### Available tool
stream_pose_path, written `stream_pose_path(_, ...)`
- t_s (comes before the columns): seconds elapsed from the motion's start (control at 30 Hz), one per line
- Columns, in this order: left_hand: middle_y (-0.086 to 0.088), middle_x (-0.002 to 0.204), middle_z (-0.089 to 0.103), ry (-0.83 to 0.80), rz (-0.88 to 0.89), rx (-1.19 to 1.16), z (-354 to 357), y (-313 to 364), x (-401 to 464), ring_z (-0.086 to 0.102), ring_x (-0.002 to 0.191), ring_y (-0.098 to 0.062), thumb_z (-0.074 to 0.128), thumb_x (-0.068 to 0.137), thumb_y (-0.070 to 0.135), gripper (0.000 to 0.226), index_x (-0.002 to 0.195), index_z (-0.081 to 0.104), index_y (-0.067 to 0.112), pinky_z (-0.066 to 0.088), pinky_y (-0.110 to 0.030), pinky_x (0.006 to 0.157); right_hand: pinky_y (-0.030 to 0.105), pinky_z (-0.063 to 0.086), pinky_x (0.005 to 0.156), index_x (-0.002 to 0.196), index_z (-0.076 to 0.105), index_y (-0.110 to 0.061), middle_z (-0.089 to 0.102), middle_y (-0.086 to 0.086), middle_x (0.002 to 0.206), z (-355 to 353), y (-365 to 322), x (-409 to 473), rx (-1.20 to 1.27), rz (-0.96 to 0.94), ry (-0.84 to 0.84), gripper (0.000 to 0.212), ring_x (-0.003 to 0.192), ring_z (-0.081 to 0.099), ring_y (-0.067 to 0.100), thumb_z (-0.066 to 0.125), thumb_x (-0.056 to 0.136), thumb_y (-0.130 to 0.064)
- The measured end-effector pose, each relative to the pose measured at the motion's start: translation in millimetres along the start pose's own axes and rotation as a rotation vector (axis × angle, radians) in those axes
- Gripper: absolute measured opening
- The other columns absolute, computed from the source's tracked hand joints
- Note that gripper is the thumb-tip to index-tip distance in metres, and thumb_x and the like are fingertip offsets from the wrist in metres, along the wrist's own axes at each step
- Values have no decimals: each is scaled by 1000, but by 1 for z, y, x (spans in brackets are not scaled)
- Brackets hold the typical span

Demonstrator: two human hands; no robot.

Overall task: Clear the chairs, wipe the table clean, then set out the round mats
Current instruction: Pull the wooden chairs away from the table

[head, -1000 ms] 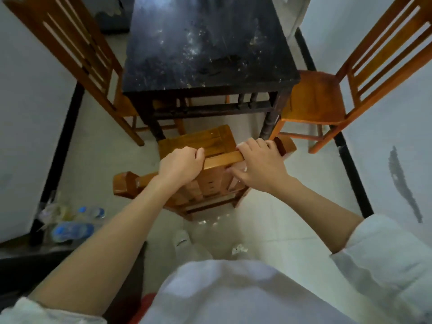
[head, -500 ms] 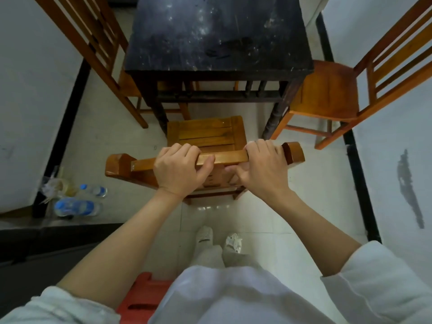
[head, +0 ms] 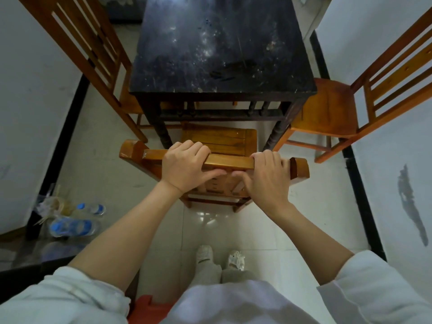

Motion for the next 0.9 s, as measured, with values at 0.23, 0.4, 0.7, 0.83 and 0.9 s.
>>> stream_pose_path(0.23,2,71,67,-6,-59,-1,21,-2,32,62,63,-14,50,75,75,58,73,63,18,43,-23,58,38,43,73,89,57,-9,59,10,83,6,22,38,-38,-12,-42,52,78,56,28,57,73,-59)
stream_pose_path(0.4,3,72,67,1,-88,2,37,-2,51,62,65,-14,49,75,75,58,74,62,19,43,-23,60,40,43,76,92,59,-8,62,12,88,8,35,61,-56,3,-75,50,83,57,31,64,73,-54)
stream_pose_path(0.7,3,72,66,-26,-121,-9,50,-5,67,61,65,-13,47,76,75,58,76,62,19,42,-23,62,42,42,80,95,59,-8,62,13,91,11,46,85,-35,1,-97,54,87,57,31,56,74,-58)
stream_pose_path(0.83,3,72,67,-25,-116,-12,50,-8,72,62,64,-14,49,75,74,56,75,62,19,43,-23,62,41,40,85,99,59,-8,61,13,97,11,46,91,-25,-3,-112,55,93,56,31,56,75,-57)
stream_pose_path(0.9,3,72,67,-27,-123,-9,50,-8,75,62,65,-14,49,75,74,56,75,62,19,43,-23,62,39,38,88,103,58,-10,61,11,101,10,46,93,-23,3,-143,57,97,54,29,52,76,-59)
Point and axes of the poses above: each hand's wrist, its own x-axis towards the middle knuckle, its own z-axis out of the palm, y = z × x, the point moved 2 cm from there along x, towards the middle knuckle
